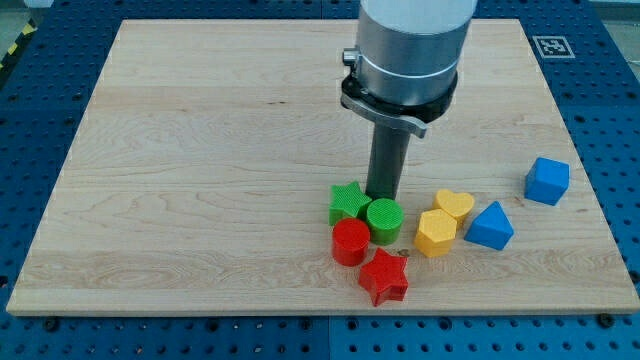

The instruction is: Push the yellow blocks into the blue triangle

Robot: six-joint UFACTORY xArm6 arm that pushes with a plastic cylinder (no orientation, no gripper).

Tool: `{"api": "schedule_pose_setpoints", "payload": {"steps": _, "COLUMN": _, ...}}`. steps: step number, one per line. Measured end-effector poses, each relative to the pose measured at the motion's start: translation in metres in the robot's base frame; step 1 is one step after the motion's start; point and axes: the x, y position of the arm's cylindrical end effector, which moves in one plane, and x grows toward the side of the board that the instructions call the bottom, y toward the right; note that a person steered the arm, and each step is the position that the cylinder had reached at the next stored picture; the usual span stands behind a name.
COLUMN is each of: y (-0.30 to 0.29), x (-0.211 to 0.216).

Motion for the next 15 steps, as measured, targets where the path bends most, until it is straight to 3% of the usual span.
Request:
{"api": "schedule_pose_setpoints", "payload": {"steps": 6, "y": 0.1, "x": 0.011}}
{"api": "schedule_pose_setpoints", "payload": {"steps": 11, "y": 0.011, "x": 0.002}}
{"api": "schedule_pose_setpoints", "payload": {"steps": 15, "y": 0.032, "x": 0.031}}
